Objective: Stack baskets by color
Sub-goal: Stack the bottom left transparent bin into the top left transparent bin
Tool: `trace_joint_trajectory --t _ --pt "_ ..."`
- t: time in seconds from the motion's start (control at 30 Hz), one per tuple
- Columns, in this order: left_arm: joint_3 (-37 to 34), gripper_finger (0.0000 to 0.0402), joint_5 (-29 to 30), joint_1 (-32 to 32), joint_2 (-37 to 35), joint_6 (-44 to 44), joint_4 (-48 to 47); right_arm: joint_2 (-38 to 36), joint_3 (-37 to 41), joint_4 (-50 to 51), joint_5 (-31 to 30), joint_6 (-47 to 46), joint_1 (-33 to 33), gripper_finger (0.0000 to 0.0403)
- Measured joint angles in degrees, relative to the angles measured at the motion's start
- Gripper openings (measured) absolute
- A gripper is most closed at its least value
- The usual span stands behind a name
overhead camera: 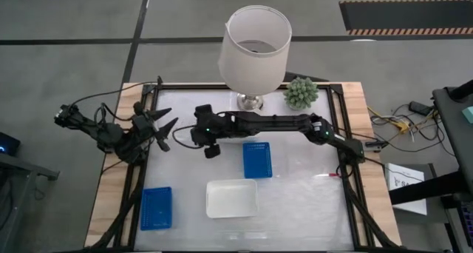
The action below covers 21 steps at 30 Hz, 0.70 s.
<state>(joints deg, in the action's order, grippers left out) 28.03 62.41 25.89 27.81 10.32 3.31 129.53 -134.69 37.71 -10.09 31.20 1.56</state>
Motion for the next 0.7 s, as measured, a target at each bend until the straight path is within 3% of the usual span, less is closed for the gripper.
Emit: trace_joint_trajectory --t 0.23,0.37,0.47,0.7 --pt "0.2 0.0178 0.0 0.0 1.9 -3.8 0.8 -3.9 0.2 15.0 0.4 -4.2 -1.5 0.0132" --pt "1.1 0.0178 0.0 0.0 4.2 -6.3 0.6 -4.6 0.4 22.3 6.4 -5.3 -2.5 0.0127" --pt "2.6 0.0178 0.1 0.0 7.8 -8.4 0.8 -4.7 0.5 25.8 9.8 -6.3 -3.1 0.0125" --pt "7.1 0.0178 0.3 0.0 16.1 -9.9 -0.2 -4.8 0.6 32.3 10.1 -8.5 -5.5 0.0123"
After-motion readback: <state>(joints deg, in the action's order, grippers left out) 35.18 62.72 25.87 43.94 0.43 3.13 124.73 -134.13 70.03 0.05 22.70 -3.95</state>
